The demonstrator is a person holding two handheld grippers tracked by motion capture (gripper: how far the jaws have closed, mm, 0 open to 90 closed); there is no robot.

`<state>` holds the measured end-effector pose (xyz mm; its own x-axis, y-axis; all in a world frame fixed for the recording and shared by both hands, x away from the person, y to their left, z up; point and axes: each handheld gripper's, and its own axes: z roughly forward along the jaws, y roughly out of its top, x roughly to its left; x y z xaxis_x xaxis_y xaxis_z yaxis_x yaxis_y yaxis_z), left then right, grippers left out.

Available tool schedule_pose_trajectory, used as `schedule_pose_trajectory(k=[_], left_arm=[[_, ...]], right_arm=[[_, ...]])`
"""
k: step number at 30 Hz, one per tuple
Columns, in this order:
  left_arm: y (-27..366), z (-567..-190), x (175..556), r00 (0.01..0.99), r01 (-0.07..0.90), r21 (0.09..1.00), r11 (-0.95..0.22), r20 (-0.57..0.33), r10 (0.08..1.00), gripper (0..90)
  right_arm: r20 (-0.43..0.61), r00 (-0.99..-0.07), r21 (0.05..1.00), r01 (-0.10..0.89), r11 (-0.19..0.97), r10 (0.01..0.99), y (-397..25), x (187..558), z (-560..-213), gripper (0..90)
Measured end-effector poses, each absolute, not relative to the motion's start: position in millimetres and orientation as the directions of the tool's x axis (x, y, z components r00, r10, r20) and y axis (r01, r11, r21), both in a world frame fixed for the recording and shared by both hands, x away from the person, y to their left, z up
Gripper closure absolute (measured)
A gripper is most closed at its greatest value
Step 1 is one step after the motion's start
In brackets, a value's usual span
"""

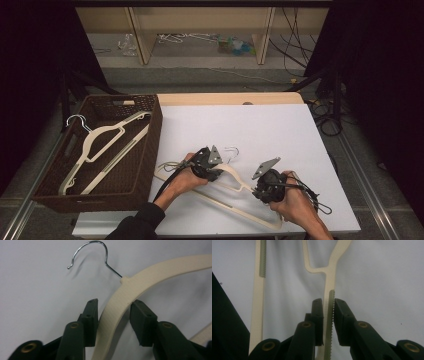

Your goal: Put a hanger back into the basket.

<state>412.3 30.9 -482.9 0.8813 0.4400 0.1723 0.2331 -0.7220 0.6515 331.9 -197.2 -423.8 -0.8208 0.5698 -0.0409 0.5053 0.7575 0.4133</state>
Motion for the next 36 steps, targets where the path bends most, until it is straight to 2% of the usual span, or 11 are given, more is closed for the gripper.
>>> schedule_pose_trajectory(k=[14, 19, 23, 26, 30, 36], left_arm=[[46.5, -442.5, 396.0, 0.915, 0.127, 0.663, -0.738, 0.210, 0.346, 66.4], [57.0, -423.4, 381.3, 0.924, 0.082, 0.672, -0.736, 0.226, 0.309, 69.4], [63.9, -413.1, 369.0, 0.925, 0.060, 0.684, -0.727, 0.235, 0.297, 70.0], [67.4, -406.3, 362.3, 0.923, 0.059, 0.686, -0.725, 0.239, 0.301, 70.0], [68.4, -399.8, 352.8, 0.922, 0.022, 0.674, -0.738, 0.272, 0.277, 71.5], [68.5, -397.0, 348.2, 0.927, -0.005, 0.680, -0.733, 0.279, 0.252, 72.9]], right_arm=[[-0.017, -0.825, 0.443, 0.500, 0.744, 0.564, -214.3, 332.4, -424.1, 79.1], [0.005, -0.824, 0.459, 0.505, 0.731, 0.566, -216.1, 329.3, -418.3, 70.9], [0.012, -0.832, 0.493, 0.487, 0.721, 0.554, -215.8, 325.6, -411.7, 58.0], [0.024, -0.840, 0.503, 0.479, 0.720, 0.542, -215.2, 320.2, -404.9, 55.1], [-0.015, -0.849, 0.513, 0.447, 0.733, 0.528, -214.7, 315.8, -400.7, 56.2], [-0.026, -0.844, 0.510, 0.449, 0.733, 0.535, -217.5, 313.9, -397.6, 54.6]])
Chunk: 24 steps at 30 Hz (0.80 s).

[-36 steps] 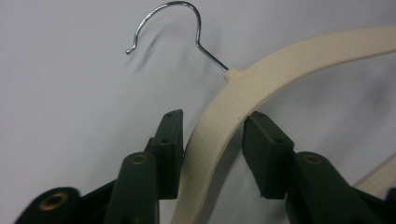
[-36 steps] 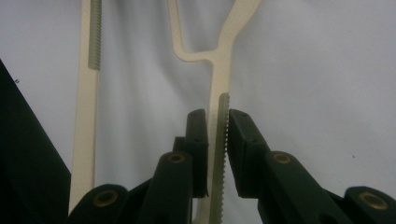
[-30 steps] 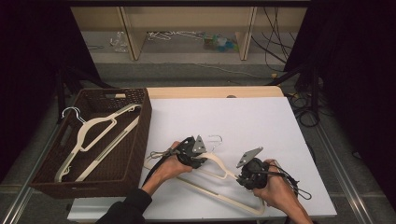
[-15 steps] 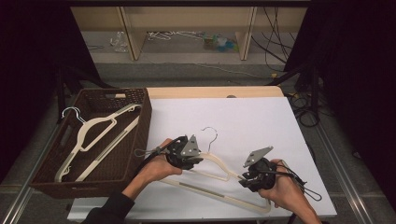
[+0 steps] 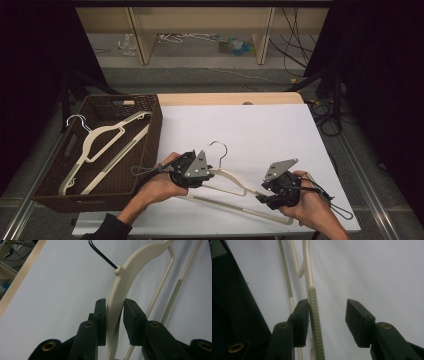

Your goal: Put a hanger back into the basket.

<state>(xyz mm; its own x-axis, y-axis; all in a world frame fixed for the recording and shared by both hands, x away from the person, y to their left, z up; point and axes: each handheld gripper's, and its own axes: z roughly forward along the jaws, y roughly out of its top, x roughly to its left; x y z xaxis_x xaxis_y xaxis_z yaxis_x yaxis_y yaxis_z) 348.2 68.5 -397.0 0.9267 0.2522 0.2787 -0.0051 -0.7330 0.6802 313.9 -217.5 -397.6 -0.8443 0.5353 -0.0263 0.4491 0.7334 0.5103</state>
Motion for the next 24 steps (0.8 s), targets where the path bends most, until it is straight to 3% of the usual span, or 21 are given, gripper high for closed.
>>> schedule_pose_trajectory(k=[5, 10, 18, 24], left_arm=[[56.6, -397.2, 346.0, 0.937, -0.043, 0.664, -0.747, 0.286, 0.200, 74.4], [49.9, -395.5, 343.7, 0.961, -0.049, 0.691, -0.721, 0.230, 0.155, 79.0], [51.6, -394.1, 338.0, 0.975, 0.042, 0.757, -0.652, 0.111, 0.191, 83.2], [62.1, -391.2, 338.0, 0.953, 0.141, 0.789, -0.597, 0.056, 0.298, 86.1]], right_arm=[[-0.041, -0.841, 0.528, 0.440, 0.727, 0.539, -225.7, 312.3, -394.7, 53.0], [-0.061, -0.832, 0.533, 0.439, 0.723, 0.551, -234.5, 310.8, -393.0, 52.4], [-0.047, -0.812, 0.570, 0.457, 0.683, 0.582, -241.8, 306.1, -387.6, 44.1], [-0.048, -0.797, 0.643, 0.437, 0.630, 0.602, -250.4, 302.5, -384.3, 32.5]])
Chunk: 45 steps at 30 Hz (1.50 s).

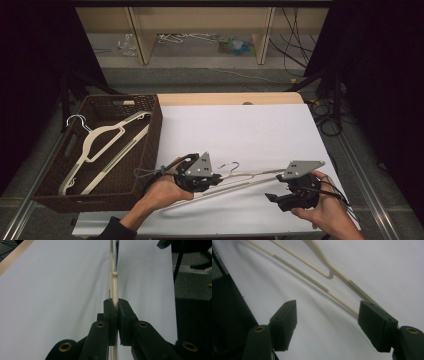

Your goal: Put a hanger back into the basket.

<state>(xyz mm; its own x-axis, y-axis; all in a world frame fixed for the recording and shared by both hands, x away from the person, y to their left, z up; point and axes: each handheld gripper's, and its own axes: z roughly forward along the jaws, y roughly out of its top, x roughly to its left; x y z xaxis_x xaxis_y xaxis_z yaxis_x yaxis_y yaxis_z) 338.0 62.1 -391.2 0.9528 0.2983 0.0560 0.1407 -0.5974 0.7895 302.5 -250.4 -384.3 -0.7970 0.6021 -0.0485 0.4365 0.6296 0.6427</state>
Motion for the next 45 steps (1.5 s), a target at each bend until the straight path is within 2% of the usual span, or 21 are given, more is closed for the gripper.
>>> schedule_pose_trajectory(k=[2, 8, 18, 24, 32, 36, 38, 40, 42, 45], left_arm=[[66.2, -389.4, 337.8, 0.943, 0.169, 0.795, -0.582, 0.042, 0.331, 86.1], [77.7, -380.0, 337.3, 0.917, 0.244, 0.813, -0.528, -0.016, 0.399, 86.1], [102.6, -342.1, 319.8, 0.887, 0.270, 0.857, -0.440, -0.045, 0.459, 86.1], [129.8, -321.3, 318.8, 0.855, 0.294, 0.892, -0.343, -0.084, 0.512, 86.1], [175.0, -279.6, 318.1, 0.814, 0.306, 0.931, -0.201, -0.146, 0.563, 86.0], [194.6, -256.4, 314.7, 0.802, 0.280, 0.941, -0.191, -0.120, 0.585, 86.0], [207.6, -246.2, 316.4, 0.780, 0.246, 0.944, -0.222, -0.056, 0.624, 86.0], [220.5, -241.4, 320.5, 0.756, 0.253, 0.943, -0.217, -0.053, 0.653, 86.0], [236.0, -239.8, 325.8, 0.729, 0.284, 0.942, -0.179, -0.091, 0.678, 86.0], [256.4, -239.8, 334.8, 0.701, 0.271, 0.947, -0.171, -0.072, 0.710, 86.0]], right_arm=[[-0.057, -0.787, 0.664, 0.430, 0.612, 0.615, -253.1, 301.2, -386.2, 32.6], [-0.039, -0.770, 0.652, 0.464, 0.600, 0.637, -255.7, 296.0, -395.6, 33.1], [-0.028, -0.771, 0.678, 0.452, 0.579, 0.636, -254.3, 281.7, -403.5, 30.8], [-0.006, -0.734, 0.731, 0.460, 0.504, 0.679, -257.5, 281.0, -410.9, 26.5], [-0.008, -0.741, 0.749, 0.441, 0.495, 0.672, -255.4, 281.7, -414.9, 26.3], [0.009, -0.739, 0.739, 0.459, 0.493, 0.674, -254.5, 280.3, -415.0, 26.3], [0.002, -0.740, 0.738, 0.455, 0.499, 0.673, -254.7, 280.6, -415.4, 26.1], [-0.004, -0.736, 0.740, 0.453, 0.497, 0.677, -255.1, 280.7, -415.8, 26.1], [-0.004, -0.736, 0.741, 0.453, 0.496, 0.677, -255.1, 280.8, -415.8, 26.0], [-0.008, -0.738, 0.743, 0.447, 0.497, 0.675, -255.2, 281.1, -415.9, 26.0]])
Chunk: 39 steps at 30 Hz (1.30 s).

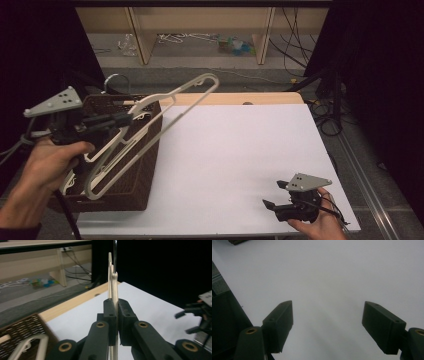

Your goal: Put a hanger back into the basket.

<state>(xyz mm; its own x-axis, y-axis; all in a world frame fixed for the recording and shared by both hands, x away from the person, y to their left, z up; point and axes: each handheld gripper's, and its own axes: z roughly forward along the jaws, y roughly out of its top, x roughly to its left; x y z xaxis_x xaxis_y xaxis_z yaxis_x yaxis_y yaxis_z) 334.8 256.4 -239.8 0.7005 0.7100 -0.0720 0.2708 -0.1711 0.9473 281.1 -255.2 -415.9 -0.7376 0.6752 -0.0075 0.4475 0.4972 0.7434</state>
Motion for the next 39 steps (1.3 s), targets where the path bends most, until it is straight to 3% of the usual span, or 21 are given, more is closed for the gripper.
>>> schedule_pose_trajectory(k=[5, 11, 12, 22, 29, 31, 39], left_arm=[[291.1, -244.0, 352.4, 0.657, 0.248, 0.941, -0.232, 0.013, 0.754, 86.0], [321.7, -256.4, 366.7, 0.597, 0.274, 0.932, -0.239, 0.030, 0.802, 86.0], [335.0, -256.0, 377.0, 0.623, 0.193, 0.913, -0.360, 0.169, 0.764, 86.0], [367.2, -282.7, 397.0, 0.610, 0.207, 0.866, -0.455, 0.249, 0.752, 86.0], [383.7, -300.1, 403.4, 0.615, 0.210, 0.854, -0.476, 0.263, 0.744, 86.0], [378.9, -312.4, 394.2, 0.561, 0.330, 0.884, -0.330, 0.098, 0.822, 86.0], [387.9, -329.5, 392.2, 0.575, 0.365, 0.870, -0.332, 0.071, 0.815, 85.9]], right_arm=[[-0.004, -0.733, 0.743, 0.453, 0.493, 0.680, -255.7, 281.9, -417.3, 25.4], [-0.005, -0.735, 0.743, 0.451, 0.494, 0.678, -256.2, 282.1, -417.1, 25.4], [-0.012, -0.738, 0.744, 0.444, 0.499, 0.675, -256.7, 282.6, -417.5, 25.4], [0.001, -0.733, 0.734, 0.463, 0.497, 0.681, -256.0, 282.0, -419.0, 25.5], [0.011, -0.733, 0.727, 0.473, 0.497, 0.681, -255.8, 281.7, -419.4, 25.5], [0.006, -0.735, 0.731, 0.466, 0.498, 0.679, -256.4, 282.7, -419.6, 25.5], [0.003, -0.736, 0.730, 0.465, 0.501, 0.677, -256.1, 282.9, -420.1, 25.6]])
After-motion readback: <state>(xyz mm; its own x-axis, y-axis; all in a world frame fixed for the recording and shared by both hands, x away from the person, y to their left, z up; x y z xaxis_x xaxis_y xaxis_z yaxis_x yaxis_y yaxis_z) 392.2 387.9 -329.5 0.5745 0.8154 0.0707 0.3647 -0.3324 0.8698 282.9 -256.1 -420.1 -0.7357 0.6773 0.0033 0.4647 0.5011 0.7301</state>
